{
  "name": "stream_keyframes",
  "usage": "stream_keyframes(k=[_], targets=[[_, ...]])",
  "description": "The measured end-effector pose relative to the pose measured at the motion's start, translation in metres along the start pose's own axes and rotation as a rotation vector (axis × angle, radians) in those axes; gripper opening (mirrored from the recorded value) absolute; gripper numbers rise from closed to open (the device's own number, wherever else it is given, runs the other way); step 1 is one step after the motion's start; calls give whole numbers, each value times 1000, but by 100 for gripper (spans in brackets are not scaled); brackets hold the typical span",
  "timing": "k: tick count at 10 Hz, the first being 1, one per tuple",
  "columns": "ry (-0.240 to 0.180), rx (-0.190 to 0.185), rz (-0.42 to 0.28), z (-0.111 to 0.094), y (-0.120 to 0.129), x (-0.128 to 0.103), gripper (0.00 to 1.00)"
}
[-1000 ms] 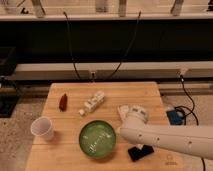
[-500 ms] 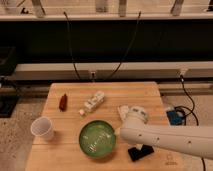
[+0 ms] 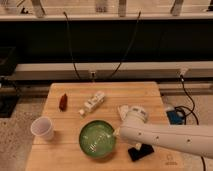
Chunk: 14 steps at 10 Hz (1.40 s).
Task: Pick up the ceramic bowl
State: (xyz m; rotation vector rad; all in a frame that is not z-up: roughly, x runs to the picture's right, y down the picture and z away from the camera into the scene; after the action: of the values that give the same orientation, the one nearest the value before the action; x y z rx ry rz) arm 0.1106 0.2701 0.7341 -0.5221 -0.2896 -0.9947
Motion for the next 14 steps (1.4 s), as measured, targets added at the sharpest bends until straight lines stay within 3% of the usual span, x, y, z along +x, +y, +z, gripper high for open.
stream_keyframes(k=[14], targets=[[-69,15,-78,12,-10,-13,80]])
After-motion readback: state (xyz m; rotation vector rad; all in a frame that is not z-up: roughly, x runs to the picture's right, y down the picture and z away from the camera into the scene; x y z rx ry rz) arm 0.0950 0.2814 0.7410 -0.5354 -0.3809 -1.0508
